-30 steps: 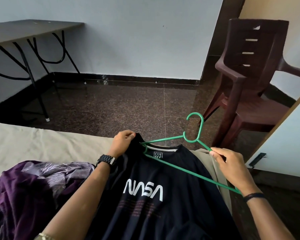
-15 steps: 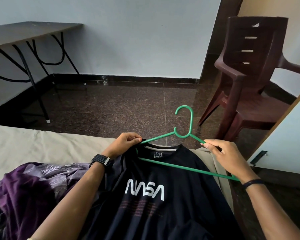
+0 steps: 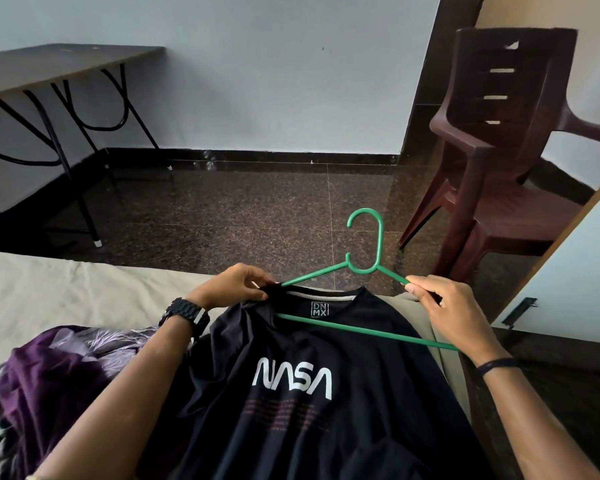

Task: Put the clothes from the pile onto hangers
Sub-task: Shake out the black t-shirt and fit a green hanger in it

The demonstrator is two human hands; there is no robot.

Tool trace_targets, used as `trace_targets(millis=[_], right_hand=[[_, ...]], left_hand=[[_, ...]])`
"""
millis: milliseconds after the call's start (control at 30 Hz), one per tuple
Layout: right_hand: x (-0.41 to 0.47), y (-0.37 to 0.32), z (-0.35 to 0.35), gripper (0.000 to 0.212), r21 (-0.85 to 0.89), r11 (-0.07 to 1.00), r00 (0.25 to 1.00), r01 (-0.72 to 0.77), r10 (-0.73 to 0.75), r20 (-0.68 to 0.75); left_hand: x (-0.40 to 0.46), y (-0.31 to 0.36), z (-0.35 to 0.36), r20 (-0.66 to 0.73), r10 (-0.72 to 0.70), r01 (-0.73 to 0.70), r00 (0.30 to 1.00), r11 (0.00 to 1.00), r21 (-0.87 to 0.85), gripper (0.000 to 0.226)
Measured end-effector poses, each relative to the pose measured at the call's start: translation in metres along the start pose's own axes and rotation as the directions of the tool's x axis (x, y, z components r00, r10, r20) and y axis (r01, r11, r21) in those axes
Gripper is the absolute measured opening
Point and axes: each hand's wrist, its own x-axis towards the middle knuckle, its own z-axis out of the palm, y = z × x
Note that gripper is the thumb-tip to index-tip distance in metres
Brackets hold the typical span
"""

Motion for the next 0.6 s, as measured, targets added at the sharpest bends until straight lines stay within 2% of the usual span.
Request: trace_targets(millis=[100, 233, 400, 600], right_hand=[[0.001, -0.001, 0.001, 0.028, 0.085, 0.996, 0.998, -0.033, 0.028, 0.055], [0.004, -0.004, 0.003, 0.027, 0.147, 0.987, 0.997, -0.062, 0.053, 0.064], [0.007, -0.011, 0.016, 0.024, 0.204, 0.977, 0.997, -0.064, 0.054, 0.053], [0.017, -0.039, 0.045, 0.023, 0.186, 0.982, 0.996, 0.024, -0.039, 0.078]], left_hand=[[0.005, 0.004, 0.004, -0.073, 0.01, 0.0, 0.997, 0.992, 0.129, 0.024], [0.004, 0.012, 0.007, -0.102, 0.054, -0.045, 0.993, 0.995, 0.089, 0.015], [-0.001, 0.024, 0.0, -0.125, 0.115, -0.107, 0.986, 0.992, 0.068, 0.027], [0.004, 0.052, 0.004, -0.162, 0.213, -0.203, 0.963, 0.976, 0.076, 0.009]])
